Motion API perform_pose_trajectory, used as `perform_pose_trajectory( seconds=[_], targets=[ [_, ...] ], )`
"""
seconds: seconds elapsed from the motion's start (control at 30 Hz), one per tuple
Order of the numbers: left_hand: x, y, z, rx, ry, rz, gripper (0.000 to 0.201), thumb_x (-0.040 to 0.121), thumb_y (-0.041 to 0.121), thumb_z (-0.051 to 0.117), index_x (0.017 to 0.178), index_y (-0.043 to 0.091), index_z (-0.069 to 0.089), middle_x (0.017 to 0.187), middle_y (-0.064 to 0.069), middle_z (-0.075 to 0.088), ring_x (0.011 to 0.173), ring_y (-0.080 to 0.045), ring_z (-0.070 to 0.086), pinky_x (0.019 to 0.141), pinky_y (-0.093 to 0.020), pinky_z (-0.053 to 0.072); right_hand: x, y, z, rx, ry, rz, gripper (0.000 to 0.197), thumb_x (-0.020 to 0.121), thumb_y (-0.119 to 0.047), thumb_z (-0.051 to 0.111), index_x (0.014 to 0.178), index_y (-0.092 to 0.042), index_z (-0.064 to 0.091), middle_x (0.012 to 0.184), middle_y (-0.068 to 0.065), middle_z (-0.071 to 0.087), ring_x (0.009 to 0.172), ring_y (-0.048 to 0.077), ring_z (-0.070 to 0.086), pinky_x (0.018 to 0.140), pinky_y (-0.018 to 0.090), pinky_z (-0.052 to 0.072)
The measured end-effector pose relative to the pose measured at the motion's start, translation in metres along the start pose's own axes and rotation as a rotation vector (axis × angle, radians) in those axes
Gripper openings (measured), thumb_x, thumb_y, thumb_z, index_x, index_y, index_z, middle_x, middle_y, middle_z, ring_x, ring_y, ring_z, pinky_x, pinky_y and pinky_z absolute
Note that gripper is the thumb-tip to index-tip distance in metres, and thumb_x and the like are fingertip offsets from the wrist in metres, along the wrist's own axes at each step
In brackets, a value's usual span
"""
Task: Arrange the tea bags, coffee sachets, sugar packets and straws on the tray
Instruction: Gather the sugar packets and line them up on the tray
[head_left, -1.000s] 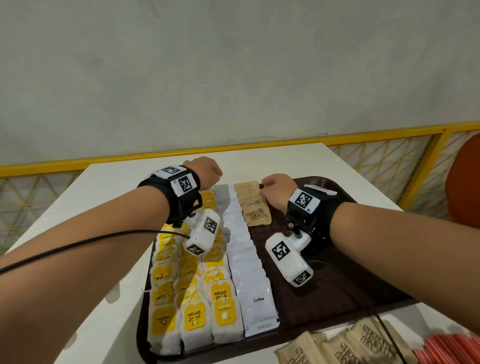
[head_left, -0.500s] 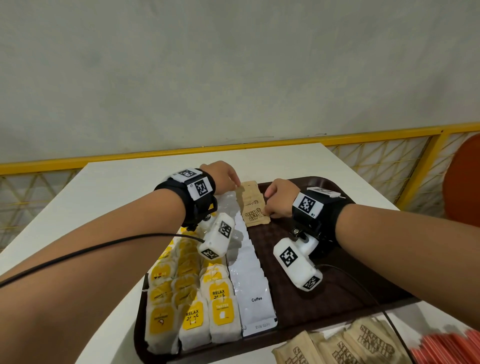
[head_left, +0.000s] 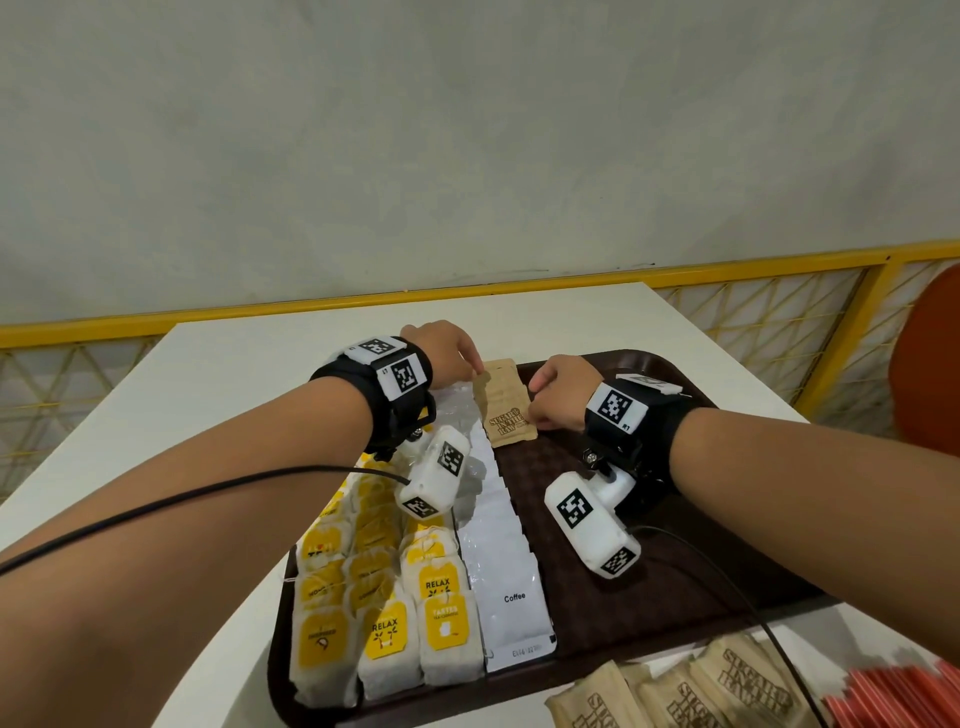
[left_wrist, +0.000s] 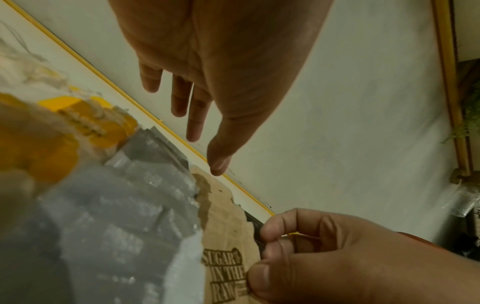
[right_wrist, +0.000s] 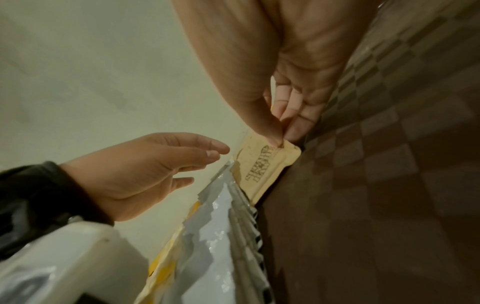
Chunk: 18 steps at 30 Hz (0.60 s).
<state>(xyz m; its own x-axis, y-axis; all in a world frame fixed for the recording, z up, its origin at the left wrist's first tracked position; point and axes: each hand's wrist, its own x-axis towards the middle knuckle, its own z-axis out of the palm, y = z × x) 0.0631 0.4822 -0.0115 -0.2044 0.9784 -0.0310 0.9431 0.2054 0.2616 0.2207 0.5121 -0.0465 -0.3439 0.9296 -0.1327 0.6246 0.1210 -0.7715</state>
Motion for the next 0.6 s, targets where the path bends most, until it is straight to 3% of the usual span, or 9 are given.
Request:
perform_pose_trajectory(
  seconds=[0.2,0.3,0.47,0.53,0.6],
  targets=[
    [0.002,-0.002,0.001,-0.005,0.01,-0.005,0.011,0.091,0.03,0.06,0.095,0.028,0.071,0.123,0.002,0.059,0.116,-0.018,0.052,0.096,-0.03,0.034,0.001,0.003,0.001,0.048,-0.002,0.021,0.028,0.072,0.009,0.069,0.072,-0.014,0.053,0.078,0.011,0.062,0.087,0.033,0.07,0.082,0.048,0.057],
    [0.002,-0.003,0.003,-0.009,0.015,-0.001,0.009,0.091,0.029,0.061,0.092,0.028,0.07,0.123,0.003,0.06,0.116,-0.017,0.052,0.098,-0.031,0.034,0.002,0.004,0.0,0.029,-0.005,0.025,0.027,0.074,0.005,0.07,0.062,-0.012,0.052,0.075,0.014,0.063,0.086,0.034,0.07,0.082,0.047,0.057],
    [-0.011,-0.007,-0.006,-0.109,0.047,0.017,0.01,0.09,0.023,0.062,0.088,0.03,0.068,0.13,0.001,0.057,0.12,-0.019,0.052,0.098,-0.031,0.04,-0.002,0.004,-0.014,0.042,-0.044,0.056,0.02,0.081,-0.009,0.069,0.067,-0.013,0.056,0.076,0.008,0.064,0.072,0.02,0.062,0.081,0.037,0.057],
    [-0.026,-0.005,-0.015,-0.192,0.066,0.055,0.012,0.09,0.018,0.061,0.09,0.027,0.068,0.125,-0.001,0.06,0.115,-0.017,0.054,0.095,-0.028,0.043,-0.019,0.0,-0.027,0.143,-0.079,0.055,0.017,0.083,-0.007,0.068,0.072,-0.013,0.056,0.066,0.004,0.059,0.066,0.016,0.058,0.075,0.032,0.054],
    [-0.051,0.001,-0.024,-0.281,0.072,0.119,0.013,0.09,0.014,0.061,0.094,0.021,0.07,0.109,-0.001,0.064,0.099,-0.014,0.057,0.082,-0.024,0.043,-0.05,-0.007,-0.042,0.223,-0.185,0.03,0.016,0.085,-0.002,0.066,0.077,-0.012,0.056,0.056,0.003,0.052,0.062,0.014,0.055,0.07,0.028,0.05]
  ],
)
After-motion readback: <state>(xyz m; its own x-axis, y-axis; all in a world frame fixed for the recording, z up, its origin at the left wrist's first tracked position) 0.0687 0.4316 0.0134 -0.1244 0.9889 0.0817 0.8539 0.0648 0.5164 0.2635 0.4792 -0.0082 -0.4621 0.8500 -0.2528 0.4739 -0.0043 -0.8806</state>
